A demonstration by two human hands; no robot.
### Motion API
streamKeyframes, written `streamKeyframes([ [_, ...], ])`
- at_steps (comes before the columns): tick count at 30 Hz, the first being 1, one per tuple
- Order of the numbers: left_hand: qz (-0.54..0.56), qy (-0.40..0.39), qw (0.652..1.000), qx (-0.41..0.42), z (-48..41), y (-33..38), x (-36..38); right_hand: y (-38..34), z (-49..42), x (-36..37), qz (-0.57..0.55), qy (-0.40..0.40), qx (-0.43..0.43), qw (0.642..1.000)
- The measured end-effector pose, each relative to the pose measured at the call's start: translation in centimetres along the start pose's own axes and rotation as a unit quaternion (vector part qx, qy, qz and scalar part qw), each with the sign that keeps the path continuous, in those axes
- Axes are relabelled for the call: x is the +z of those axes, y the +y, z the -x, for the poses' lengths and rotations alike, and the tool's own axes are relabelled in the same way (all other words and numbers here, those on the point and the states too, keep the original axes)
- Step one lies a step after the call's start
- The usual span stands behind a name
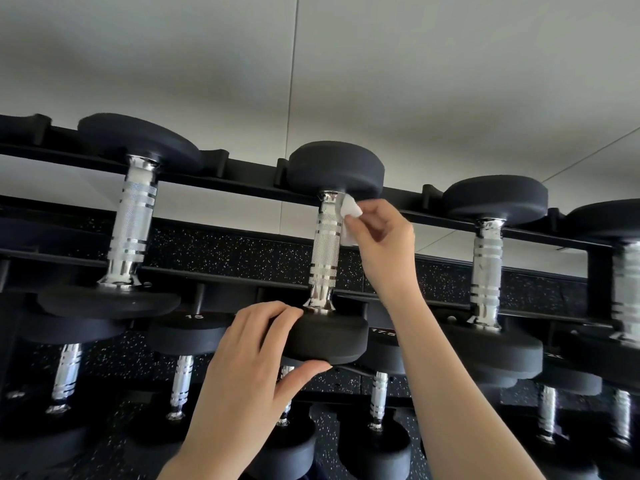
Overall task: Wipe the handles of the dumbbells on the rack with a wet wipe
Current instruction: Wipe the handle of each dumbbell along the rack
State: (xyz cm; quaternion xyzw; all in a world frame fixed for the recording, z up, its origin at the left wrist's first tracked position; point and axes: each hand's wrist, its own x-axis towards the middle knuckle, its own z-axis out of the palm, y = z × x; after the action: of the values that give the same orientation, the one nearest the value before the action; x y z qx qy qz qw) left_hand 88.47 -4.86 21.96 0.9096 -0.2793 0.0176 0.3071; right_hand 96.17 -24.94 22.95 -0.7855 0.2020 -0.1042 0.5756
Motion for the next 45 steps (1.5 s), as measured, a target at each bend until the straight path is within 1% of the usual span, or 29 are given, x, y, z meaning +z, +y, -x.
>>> streamKeyframes([
  [7, -0.005, -0.002, 1.000, -0.001, -0.1, -0.1, 0.1, 1.0, 0.8, 0.1, 0.027, -0.041, -0.001, 0.999],
  [14, -0.002, 0.012, 1.000, 0.004, 0.0, -0.2, 0.3, 0.8, -0.5, 0.8, -0.051, -0.052, 0.032, 0.997],
  [17, -0.001, 0.014, 1.000, 0.001, -0.1, -0.1, 0.3, 1.0, -0.3, 1.0, -0.116, -0.074, 0.064, 0.988],
  [21, 0.001, 0.013, 1.000, -0.004, 0.0, 0.1, 0.4, 1.2, 0.1, 1.1, -0.173, -0.094, 0.088, 0.977],
  [28, -0.001, 0.005, 1.000, -0.005, 0.0, 0.2, 0.2, 2.6, 2.1, 0.8, -0.178, -0.123, 0.117, 0.969],
  [34, 0.004, 0.005, 1.000, -0.010, 0.0, 0.3, 0.1, 2.4, 3.3, -0.1, -0.194, -0.177, 0.144, 0.954],
  [37, 0.011, 0.007, 1.000, -0.013, -0.1, 0.3, 0.1, 2.3, 4.0, -0.6, -0.162, -0.209, 0.143, 0.954],
  [40, 0.014, 0.009, 1.000, -0.010, -0.2, 0.2, 0.2, 2.0, 4.5, -1.0, -0.124, -0.225, 0.141, 0.956],
  [45, 0.014, 0.007, 1.000, -0.011, -0.2, 0.0, 0.2, 1.1, 5.1, -2.0, -0.046, -0.208, 0.146, 0.966],
])
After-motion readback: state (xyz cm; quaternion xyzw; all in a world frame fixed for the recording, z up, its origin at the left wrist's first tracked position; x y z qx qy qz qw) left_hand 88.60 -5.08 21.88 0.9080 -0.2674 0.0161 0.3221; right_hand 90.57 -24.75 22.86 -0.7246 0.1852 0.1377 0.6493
